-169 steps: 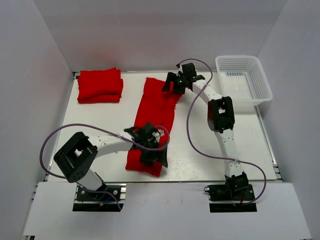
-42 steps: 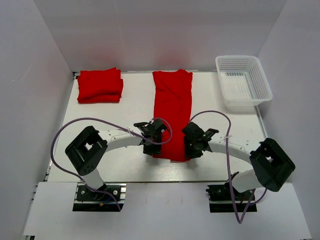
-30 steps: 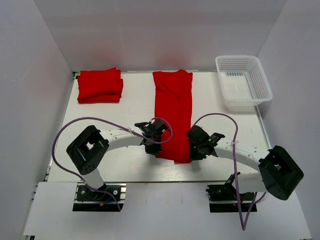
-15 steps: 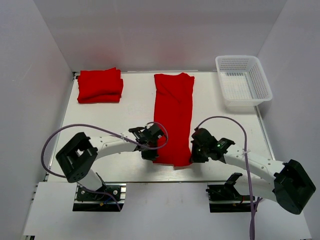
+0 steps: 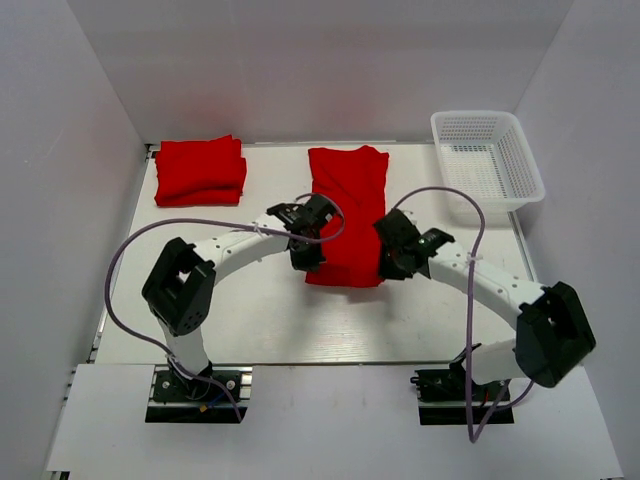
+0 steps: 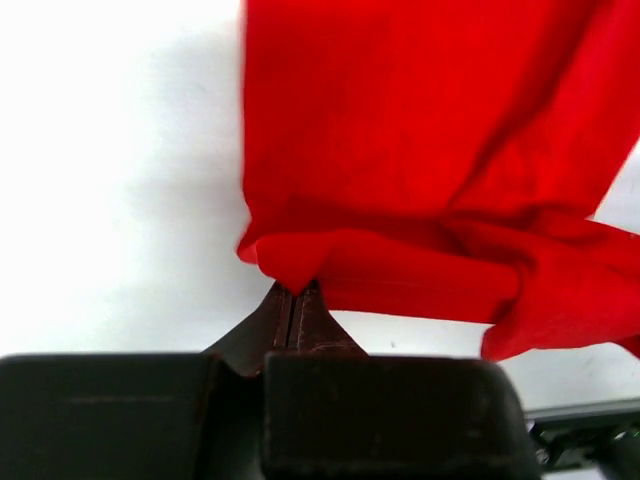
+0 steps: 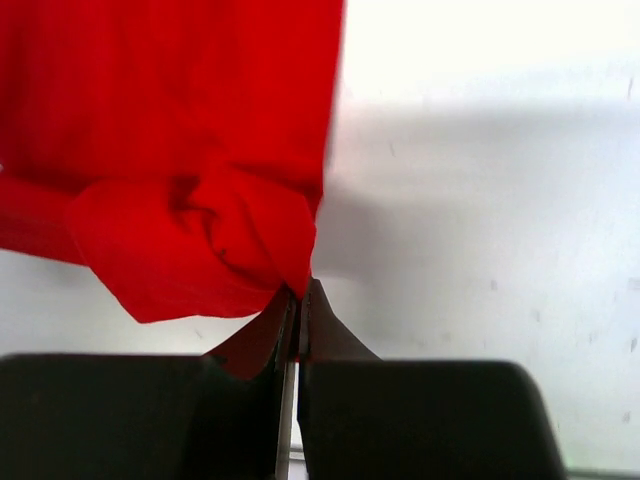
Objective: Fold and stack the t-shirts
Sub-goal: Fold the folded rectangular tshirt in 1/3 of the way
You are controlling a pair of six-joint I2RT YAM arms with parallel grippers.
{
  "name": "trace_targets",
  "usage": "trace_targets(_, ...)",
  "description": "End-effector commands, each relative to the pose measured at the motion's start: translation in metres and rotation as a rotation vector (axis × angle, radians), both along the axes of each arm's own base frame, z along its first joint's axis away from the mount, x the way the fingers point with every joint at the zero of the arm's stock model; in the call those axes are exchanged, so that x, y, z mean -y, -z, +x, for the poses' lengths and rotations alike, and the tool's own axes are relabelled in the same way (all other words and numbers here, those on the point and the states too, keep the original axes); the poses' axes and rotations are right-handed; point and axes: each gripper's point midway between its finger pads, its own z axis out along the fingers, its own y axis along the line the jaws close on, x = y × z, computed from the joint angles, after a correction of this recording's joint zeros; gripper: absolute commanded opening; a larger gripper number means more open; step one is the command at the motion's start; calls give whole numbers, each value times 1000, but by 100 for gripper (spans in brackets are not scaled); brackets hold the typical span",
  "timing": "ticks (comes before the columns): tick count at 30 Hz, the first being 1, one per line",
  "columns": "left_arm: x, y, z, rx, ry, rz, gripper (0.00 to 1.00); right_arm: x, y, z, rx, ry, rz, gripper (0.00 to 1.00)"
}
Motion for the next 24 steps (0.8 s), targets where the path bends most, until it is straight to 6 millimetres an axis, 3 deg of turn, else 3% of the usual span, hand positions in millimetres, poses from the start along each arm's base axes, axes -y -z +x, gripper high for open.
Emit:
trace_targets(1,-21,-25,31,74,-30,26,0,7,-11,25,34,-21,-59,0)
trace_targets(4,-15,-33,52,110,-7,7,0,-4,-19,48,50,-52,-32,0)
trace_targets(5,-16,-26,56,95,9,20,0,-1,-18,55,48,-38,-34,0)
trace_targets(8,-13,-29,78,135,22,0,0,-6,-18,71,48,-54,-28,0)
trace_targets(9,-12,-36,90,161,7,-18,0,-8,-25,78,62,-53,-20,0)
trace_targets(11,-9,-46,103,198,20,-29,0,-5,-19,88,56,-56,-37,0)
trace_targets(14,-8,-49,122,224,25,-30,0,-4,-25,105,73,-60,-34,0)
trace_targets(21,-11,-36,153,220,18,-29,0,-11,-20,135,63,-87,-20,0)
trace_targets(24,-6,-42,167,261,10,-63,0,-10,-17,148,80,-80,-4,0)
